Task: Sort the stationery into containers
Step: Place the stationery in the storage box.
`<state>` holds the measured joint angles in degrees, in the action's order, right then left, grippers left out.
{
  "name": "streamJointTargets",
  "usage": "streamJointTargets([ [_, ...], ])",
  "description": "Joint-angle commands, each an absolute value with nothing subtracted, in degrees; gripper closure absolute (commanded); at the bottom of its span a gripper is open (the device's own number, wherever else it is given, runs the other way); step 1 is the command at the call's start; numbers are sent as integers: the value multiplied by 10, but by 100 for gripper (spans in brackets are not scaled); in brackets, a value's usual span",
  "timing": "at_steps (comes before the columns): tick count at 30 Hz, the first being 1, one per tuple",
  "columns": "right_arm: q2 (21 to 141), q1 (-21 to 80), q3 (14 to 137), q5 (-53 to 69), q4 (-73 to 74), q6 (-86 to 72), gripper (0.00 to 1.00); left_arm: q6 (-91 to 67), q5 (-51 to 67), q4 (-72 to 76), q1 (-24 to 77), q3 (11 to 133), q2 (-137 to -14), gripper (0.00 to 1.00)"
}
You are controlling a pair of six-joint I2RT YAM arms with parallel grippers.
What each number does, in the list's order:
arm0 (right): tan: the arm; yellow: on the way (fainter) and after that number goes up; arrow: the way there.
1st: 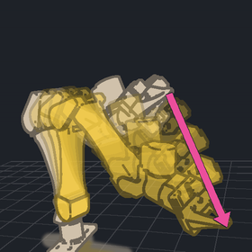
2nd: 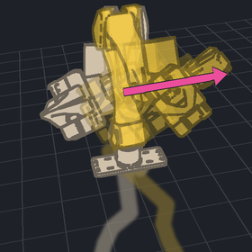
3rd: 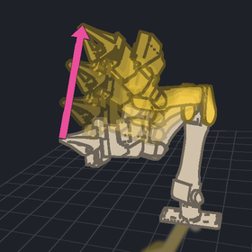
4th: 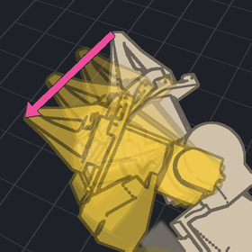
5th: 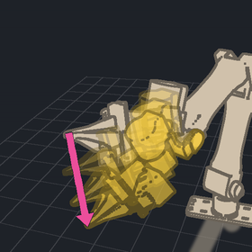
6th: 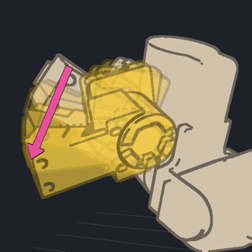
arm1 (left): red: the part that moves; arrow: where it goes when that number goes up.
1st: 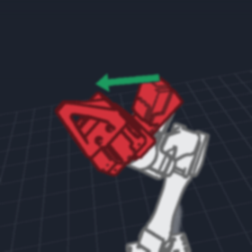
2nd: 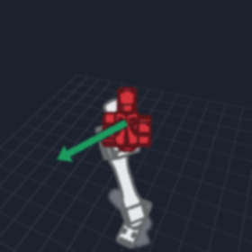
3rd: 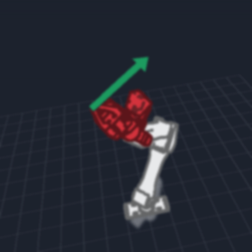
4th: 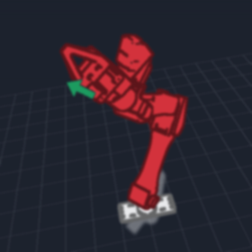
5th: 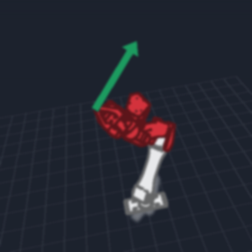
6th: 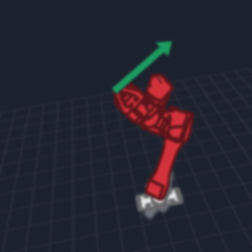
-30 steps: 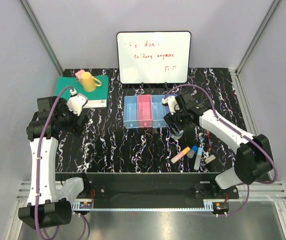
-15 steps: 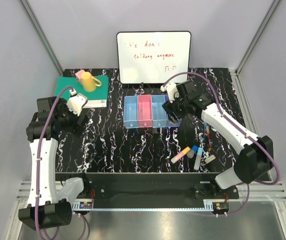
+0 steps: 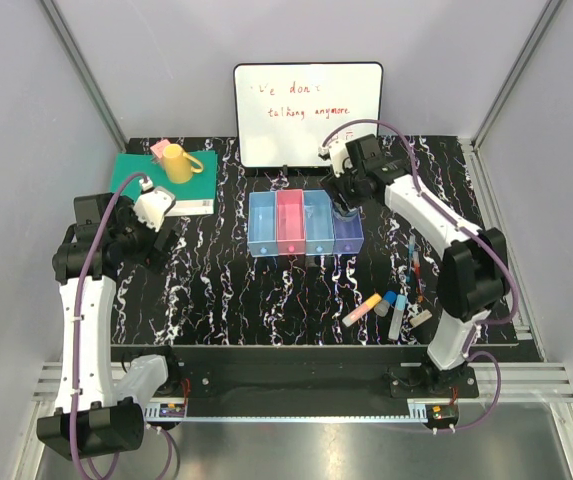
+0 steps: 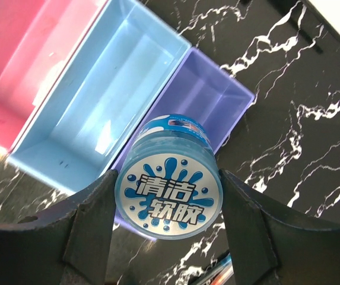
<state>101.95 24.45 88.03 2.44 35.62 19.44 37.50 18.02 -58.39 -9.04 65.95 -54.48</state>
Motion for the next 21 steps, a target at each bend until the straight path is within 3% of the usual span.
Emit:
streamJointTargets([
  [1, 1049, 236, 935, 17, 309, 206, 100, 381, 185, -555, -88, 653, -547, 1],
  [21, 1129, 207, 982, 4, 283, 214, 100, 385, 191, -538, -88, 631, -555, 1],
])
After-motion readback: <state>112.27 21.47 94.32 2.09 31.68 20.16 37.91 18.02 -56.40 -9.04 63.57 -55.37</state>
